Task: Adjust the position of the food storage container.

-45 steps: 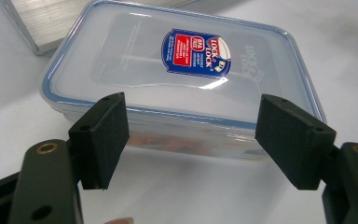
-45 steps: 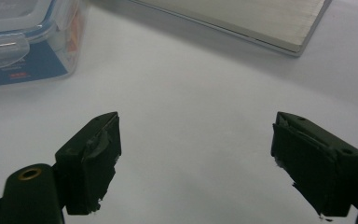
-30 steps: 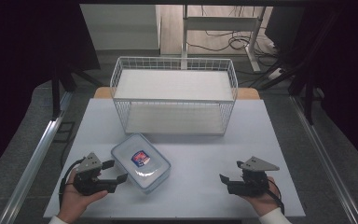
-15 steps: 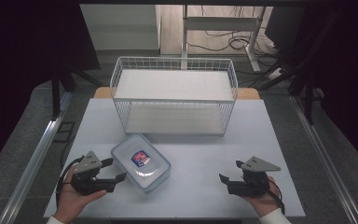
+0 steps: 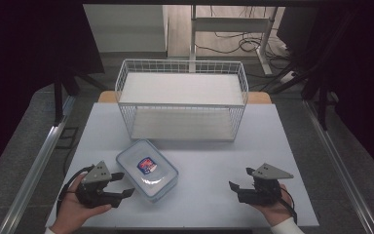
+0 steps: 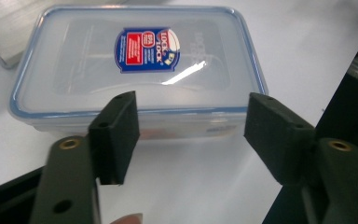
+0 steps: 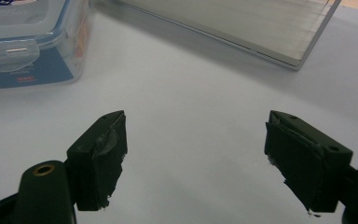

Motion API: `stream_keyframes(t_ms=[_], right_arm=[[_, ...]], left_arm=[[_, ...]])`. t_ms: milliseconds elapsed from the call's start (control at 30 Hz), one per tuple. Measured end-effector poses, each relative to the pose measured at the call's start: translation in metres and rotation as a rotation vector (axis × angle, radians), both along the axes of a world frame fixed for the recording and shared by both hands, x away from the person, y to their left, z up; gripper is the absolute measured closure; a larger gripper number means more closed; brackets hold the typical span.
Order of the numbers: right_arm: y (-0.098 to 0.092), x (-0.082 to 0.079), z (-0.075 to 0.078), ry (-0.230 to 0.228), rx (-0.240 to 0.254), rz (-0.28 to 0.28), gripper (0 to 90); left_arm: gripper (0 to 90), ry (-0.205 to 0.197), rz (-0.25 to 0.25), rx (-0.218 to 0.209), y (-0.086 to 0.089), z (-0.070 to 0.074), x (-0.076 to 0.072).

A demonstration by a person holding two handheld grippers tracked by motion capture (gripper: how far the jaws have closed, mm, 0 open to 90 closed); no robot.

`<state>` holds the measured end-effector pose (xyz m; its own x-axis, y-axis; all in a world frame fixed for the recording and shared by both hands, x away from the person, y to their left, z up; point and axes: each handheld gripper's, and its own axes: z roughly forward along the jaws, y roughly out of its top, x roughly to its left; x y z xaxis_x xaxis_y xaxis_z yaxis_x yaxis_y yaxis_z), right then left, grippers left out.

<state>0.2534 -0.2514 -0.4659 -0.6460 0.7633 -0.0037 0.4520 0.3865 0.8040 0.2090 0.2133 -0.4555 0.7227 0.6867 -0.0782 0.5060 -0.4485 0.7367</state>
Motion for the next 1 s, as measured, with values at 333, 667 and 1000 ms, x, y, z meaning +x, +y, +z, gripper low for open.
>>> stream_keyframes(t_ms=[333,667,1000], right_arm=[[-0.001,0.000,0.000,-0.006,0.001,-0.008,21.2],[-0.001,0.000,0.000,-0.010,-0.002,-0.011,21.2],[-0.001,0.000,-0.001,-0.008,-0.008,-0.012,21.1]], left_arm=[[82.2,0.024,-0.080,0.031,-0.011,-0.001,-0.005],[89.8,0.064,-0.170,0.154,-0.033,-0.020,-0.004],[90.0,0.108,-0.216,0.231,-0.050,-0.033,0.007]])
